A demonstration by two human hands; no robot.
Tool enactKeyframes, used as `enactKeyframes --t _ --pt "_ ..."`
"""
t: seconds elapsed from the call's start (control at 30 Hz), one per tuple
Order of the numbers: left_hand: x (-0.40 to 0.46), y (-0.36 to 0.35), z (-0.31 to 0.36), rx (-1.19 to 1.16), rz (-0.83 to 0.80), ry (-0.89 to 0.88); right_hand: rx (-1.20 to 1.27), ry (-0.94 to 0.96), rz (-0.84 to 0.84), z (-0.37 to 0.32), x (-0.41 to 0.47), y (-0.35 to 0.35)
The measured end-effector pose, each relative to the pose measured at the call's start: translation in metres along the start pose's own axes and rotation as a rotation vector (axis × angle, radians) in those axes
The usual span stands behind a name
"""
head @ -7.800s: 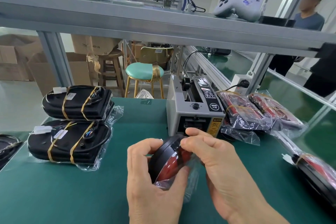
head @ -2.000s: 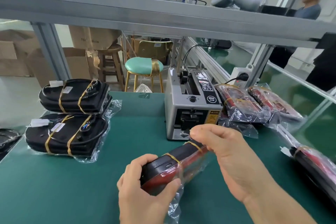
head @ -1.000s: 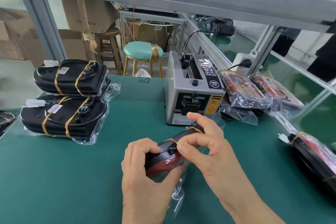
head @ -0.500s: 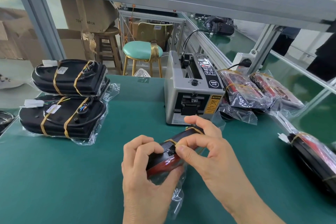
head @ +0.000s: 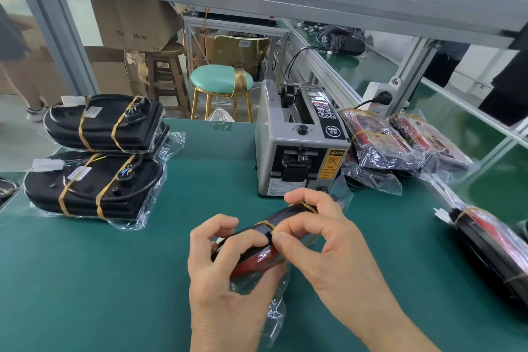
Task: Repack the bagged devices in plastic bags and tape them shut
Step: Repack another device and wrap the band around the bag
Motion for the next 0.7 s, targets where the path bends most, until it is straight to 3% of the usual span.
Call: enactKeyframes --t 0.17,0.33,0.5,0.7 --pt "-0.001 0.000 -0.004 -0.013 0.009 -0.016 0.028 0.004 0.014 0.000 0.001 0.000" --pt "-0.002 0.000 -0.009 -0.014 -0.003 -0.056 0.240 0.007 0.040 -0.004 0.003 0.005" --pt "0.000 0.000 -0.009 -0.050 0.011 -0.065 0.016 0.029 0.079 -0.006 0.004 -0.009" --pt "0.000 0.001 -0.011 -0.073 0.022 -0.077 -0.037 0.015 0.124 -0.008 0.007 -0.013"
Point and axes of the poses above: each hand's wrist, its own x-axis towards the middle knuckle, its own y-axis out of the back of the hand, z = x × y, the point moved 3 cm from there along x, towards the middle knuckle, and after that the axes turned 2 degrees about z, right-handed, at the moved point
